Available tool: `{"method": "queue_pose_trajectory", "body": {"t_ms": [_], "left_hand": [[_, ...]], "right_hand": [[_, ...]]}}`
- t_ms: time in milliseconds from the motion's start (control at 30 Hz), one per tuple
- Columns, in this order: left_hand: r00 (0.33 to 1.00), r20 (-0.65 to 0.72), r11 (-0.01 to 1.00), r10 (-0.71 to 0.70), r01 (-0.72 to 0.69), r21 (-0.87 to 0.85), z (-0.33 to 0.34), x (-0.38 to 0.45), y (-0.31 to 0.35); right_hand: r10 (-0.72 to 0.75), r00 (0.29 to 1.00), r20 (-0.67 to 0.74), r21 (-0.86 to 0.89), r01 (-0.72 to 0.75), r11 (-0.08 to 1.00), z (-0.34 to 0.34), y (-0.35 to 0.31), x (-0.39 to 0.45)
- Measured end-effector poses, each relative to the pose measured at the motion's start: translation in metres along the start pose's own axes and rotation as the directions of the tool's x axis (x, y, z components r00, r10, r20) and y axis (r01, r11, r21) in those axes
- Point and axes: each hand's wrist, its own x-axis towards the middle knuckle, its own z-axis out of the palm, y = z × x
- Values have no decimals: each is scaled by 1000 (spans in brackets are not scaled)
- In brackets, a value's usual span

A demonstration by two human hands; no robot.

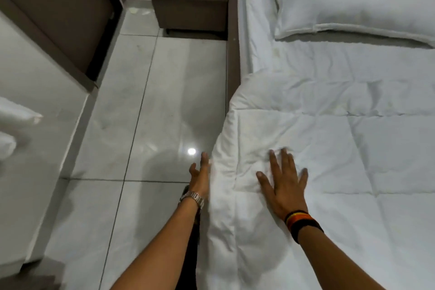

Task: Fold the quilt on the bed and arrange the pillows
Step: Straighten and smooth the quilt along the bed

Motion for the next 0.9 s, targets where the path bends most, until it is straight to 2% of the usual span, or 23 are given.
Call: {"method": "queue_pose_trajectory", "body": {"t_ms": [100, 200, 367, 500, 633, 767, 833, 867, 900], "left_hand": [[970, 231, 994, -68, 87, -73, 29, 62, 47], [926, 370, 986, -72, 121, -112, 63, 110, 99], [890, 448, 983, -85, 149, -108, 100, 135, 186], [855, 507, 987, -112, 154, -43, 93, 121, 207], [781, 619, 990, -84, 137, -39, 79, 99, 219], [721, 691, 997, 56, -8, -73, 57, 66, 245], [756, 629, 982, 182, -174, -75, 45, 57, 254], [786, 559, 961, 262, -265, -79, 37, 58, 255], [814, 473, 936, 336, -346, -70, 29, 58, 255]], "right_hand": [[91, 979, -183, 56, -83, 995, -10, -11, 59], [172, 940, -294, 106, -147, 984, -21, -28, 129], [332, 897, -291, 216, -277, 936, -28, -48, 192], [389, 876, -285, 277, -313, 908, -30, -58, 195], [410, 846, -340, 308, -312, 899, -38, -81, 193], [391, 783, -483, 358, -231, 905, -64, -101, 192], [346, 741, -575, 362, -148, 920, -71, -101, 184], [307, 748, -588, 343, -113, 932, -72, -99, 181], [274, 791, -547, 312, -111, 944, -69, -96, 176]]}}
